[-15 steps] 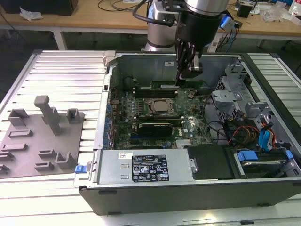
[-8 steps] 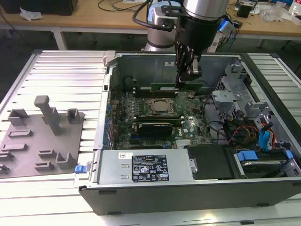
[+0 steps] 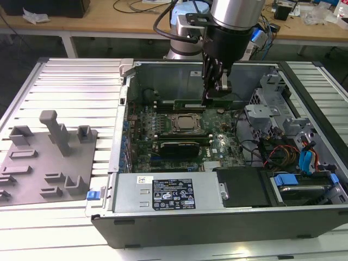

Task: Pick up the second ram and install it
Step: 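Insert the second ram into the second slot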

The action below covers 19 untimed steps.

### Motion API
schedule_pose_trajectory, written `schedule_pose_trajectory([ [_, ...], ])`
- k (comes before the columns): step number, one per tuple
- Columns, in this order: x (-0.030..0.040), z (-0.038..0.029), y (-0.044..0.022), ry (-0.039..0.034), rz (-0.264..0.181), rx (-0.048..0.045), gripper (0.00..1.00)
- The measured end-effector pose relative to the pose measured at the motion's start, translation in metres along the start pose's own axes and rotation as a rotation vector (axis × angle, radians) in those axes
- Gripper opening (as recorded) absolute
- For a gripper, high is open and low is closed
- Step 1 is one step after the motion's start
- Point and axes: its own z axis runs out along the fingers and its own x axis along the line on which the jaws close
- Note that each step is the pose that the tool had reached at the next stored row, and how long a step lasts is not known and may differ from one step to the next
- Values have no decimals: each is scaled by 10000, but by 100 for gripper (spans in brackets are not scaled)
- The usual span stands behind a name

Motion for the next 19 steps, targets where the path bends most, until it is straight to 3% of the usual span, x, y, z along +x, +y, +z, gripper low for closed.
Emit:
schedule_pose_trajectory([
  [8, 2, 127, -8, 3, 0, 0, 13],
  [17, 7, 391, -18, 2, 3, 0, 13],
  [18, 1, 436, 18, 10, 1, -1, 13],
  [19, -10, 573, 134, 14, 193, 3, 13],
])
